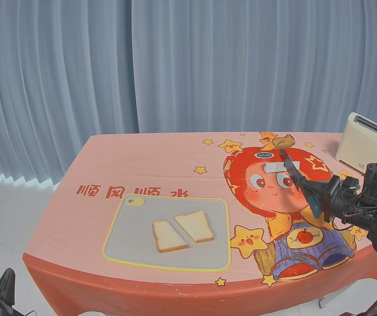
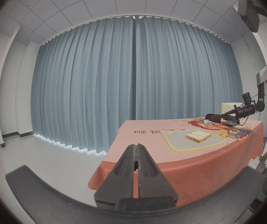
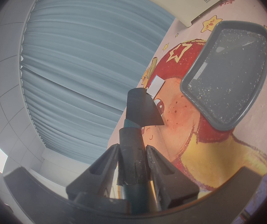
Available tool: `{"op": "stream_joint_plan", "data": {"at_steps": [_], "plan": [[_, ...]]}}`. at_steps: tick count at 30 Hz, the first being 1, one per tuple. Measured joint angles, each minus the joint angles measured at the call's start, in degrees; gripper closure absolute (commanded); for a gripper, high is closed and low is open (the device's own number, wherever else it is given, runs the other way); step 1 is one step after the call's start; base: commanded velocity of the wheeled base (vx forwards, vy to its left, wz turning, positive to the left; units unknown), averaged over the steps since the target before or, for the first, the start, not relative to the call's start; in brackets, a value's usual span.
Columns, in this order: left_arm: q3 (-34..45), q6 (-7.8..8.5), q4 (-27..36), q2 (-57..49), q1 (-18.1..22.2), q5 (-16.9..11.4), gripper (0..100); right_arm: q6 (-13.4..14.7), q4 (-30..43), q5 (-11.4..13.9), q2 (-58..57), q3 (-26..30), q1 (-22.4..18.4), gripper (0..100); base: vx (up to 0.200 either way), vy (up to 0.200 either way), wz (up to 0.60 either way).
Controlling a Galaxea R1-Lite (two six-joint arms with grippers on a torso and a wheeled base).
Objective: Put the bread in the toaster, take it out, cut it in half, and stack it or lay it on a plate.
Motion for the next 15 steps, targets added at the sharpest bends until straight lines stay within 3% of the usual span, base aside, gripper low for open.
{"op": "stream_joint_plan", "data": {"at_steps": [15], "plan": [[0.0,-0.01,0.0,0.0,0.0,0.0,100,2.2,-5.8,0.3,1.3,0.5,-1.9,100,0.000,0.000,0.00]]}}
